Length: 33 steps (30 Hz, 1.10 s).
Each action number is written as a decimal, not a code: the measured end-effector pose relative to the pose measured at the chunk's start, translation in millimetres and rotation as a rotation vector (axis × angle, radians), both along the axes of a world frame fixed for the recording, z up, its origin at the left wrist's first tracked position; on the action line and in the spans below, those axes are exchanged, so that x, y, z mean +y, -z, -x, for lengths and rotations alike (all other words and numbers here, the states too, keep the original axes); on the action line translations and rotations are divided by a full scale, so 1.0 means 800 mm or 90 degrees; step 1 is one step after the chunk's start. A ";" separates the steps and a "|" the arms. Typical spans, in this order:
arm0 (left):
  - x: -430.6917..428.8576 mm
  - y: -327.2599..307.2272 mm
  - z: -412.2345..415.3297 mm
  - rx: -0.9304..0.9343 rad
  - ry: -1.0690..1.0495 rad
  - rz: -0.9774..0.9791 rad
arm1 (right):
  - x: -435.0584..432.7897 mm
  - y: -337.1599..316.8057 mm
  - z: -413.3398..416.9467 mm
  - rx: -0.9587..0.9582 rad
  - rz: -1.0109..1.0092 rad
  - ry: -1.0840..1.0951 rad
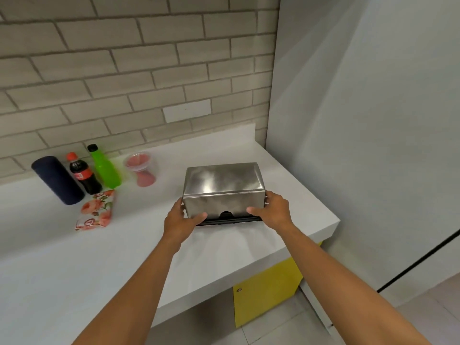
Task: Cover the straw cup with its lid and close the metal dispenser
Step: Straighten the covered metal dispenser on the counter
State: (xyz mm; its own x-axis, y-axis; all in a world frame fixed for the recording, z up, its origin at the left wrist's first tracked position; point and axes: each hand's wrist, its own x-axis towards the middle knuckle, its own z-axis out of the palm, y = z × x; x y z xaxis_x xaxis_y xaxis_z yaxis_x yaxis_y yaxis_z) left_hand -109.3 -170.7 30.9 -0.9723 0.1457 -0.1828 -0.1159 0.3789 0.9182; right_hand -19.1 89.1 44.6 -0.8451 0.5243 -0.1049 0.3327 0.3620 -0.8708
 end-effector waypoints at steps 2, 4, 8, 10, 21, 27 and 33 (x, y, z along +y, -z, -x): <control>0.002 0.002 0.009 -0.009 0.005 -0.016 | 0.000 0.002 0.007 0.011 -0.014 0.016; 0.004 0.007 0.017 -0.004 0.005 -0.010 | 0.002 0.004 0.015 0.009 -0.018 0.034; 0.001 0.014 0.030 0.015 0.010 0.009 | 0.009 0.009 0.025 -0.002 -0.003 0.048; 0.000 0.017 0.035 0.015 0.017 0.015 | 0.013 0.010 0.027 -0.002 0.002 0.044; 0.005 0.020 0.057 0.041 0.033 0.030 | 0.015 0.001 0.051 -0.010 0.005 0.055; 0.014 0.016 0.076 0.053 0.026 0.015 | 0.024 -0.004 0.079 -0.005 0.017 0.045; 0.025 0.010 0.100 0.054 0.002 0.013 | 0.035 -0.006 0.120 -0.009 0.018 0.026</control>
State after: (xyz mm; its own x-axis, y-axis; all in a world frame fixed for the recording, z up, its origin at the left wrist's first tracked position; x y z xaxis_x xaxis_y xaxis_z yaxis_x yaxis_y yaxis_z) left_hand -189.3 -151.0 22.7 -0.9840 0.1454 -0.1033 -0.0376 0.3971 0.9170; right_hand -114.9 117.0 49.2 -0.8217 0.5545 -0.1315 0.3583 0.3233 -0.8758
